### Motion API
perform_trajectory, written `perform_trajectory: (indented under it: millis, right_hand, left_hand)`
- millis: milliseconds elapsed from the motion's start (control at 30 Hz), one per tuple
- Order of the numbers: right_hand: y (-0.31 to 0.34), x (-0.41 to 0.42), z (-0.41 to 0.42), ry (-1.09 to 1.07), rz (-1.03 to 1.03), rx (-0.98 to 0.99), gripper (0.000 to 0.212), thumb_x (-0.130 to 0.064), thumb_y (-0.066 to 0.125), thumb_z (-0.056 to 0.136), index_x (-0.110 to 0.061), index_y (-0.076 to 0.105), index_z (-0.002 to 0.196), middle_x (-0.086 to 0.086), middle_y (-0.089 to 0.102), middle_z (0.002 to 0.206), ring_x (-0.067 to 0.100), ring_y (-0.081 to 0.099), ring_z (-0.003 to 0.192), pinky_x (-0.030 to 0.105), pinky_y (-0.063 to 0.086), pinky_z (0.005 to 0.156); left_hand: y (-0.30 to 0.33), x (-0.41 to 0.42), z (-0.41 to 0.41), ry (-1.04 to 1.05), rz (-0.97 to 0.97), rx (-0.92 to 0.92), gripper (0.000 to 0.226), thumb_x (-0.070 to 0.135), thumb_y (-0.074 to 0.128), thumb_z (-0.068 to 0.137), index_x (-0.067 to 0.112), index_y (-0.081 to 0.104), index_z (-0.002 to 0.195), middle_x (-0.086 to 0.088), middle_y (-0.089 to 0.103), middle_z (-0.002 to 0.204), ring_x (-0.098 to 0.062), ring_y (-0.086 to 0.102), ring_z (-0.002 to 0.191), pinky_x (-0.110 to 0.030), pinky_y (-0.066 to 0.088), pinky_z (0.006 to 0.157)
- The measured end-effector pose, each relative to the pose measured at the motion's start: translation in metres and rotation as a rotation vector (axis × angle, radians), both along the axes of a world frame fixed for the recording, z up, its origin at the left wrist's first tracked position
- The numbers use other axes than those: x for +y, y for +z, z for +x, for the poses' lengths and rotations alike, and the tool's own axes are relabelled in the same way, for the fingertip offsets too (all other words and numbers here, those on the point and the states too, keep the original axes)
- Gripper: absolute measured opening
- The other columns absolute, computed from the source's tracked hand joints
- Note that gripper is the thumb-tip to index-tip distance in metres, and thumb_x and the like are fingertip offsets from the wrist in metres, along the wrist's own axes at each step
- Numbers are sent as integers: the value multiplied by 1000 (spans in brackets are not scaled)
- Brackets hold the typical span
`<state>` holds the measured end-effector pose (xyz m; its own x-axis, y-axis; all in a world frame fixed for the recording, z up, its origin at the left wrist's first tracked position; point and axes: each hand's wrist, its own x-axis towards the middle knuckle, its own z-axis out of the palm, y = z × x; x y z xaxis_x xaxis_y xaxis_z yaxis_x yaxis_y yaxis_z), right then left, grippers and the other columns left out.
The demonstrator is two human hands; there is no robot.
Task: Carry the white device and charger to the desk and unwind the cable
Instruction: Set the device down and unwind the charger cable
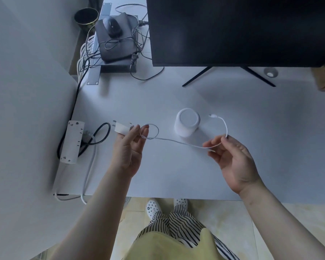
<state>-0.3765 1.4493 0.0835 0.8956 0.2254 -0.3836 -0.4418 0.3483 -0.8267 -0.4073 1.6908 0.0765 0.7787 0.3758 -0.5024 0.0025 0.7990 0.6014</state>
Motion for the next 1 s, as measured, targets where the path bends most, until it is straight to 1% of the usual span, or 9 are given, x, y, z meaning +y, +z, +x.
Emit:
perform_trajectory:
  millis: [133,300,400,467,633,700,800,933,1000]
  right_hand:
    - [-11,-2,-8,-75,-178,59,24,-18,46,96,-14,65,81,1,73,80,11,66,80,20,49,66]
    - [-19,8,-16,-115,-364,197,30,-17,46,98,-17,64,74,1,68,80,15,61,79,25,45,69]
    - [-19,14,-18,-128,-342,232,28,-16,48,97,-18,64,74,-1,68,76,14,61,76,25,45,67]
    - [-16,18,-19,-139,-278,237,24,-15,50,96,-18,64,76,-3,69,72,12,63,74,24,44,67]
    - [-7,31,-21,-140,-201,183,13,-10,55,92,-18,61,83,-5,70,66,8,67,69,22,46,68]
    - [-2,36,-23,-143,-198,159,12,-8,58,90,-19,60,84,-7,70,66,6,67,69,22,45,67]
    - [2,44,-27,-135,-200,96,13,-7,66,84,-20,61,86,-4,71,78,9,67,78,22,45,67]
    - [2,51,-28,-114,-161,34,21,-6,71,79,-21,63,92,3,72,101,15,65,90,23,50,66]
    - [4,53,-27,-115,-88,47,26,-5,72,77,-17,61,98,6,73,105,18,66,92,23,52,65]
  left_hand:
    - [1,-10,-1,-80,-38,-10,16,-10,49,89,6,51,88,-6,56,82,-17,74,81,-20,57,71]
    - [1,-15,-4,-113,-48,1,17,-13,52,84,5,53,84,-3,63,74,-18,74,84,-21,57,73]
    - [-3,-11,-8,-102,-40,6,14,-8,59,77,4,55,82,-6,63,80,-16,73,85,-20,57,74]
    - [-4,-8,-10,-104,-31,4,11,-7,60,75,4,60,74,-6,63,79,-16,73,85,-20,57,73]
    - [-7,-20,-6,-153,-22,9,32,-13,55,81,9,68,61,-3,66,69,-16,74,83,-22,57,74]
    - [-5,-30,-2,-183,-44,3,29,-14,54,82,7,66,66,-3,67,69,-17,74,82,-22,57,74]
    - [-2,-43,3,-241,-63,-11,15,-12,56,79,3,56,77,-4,68,70,-16,74,83,-22,57,74]
    - [-1,-53,7,-275,-98,1,15,-12,56,81,3,57,77,-7,68,75,-16,74,83,-21,57,74]
    - [-2,-54,9,-284,-89,12,17,-11,57,81,4,59,76,-7,68,77,-16,73,83,-21,57,75]
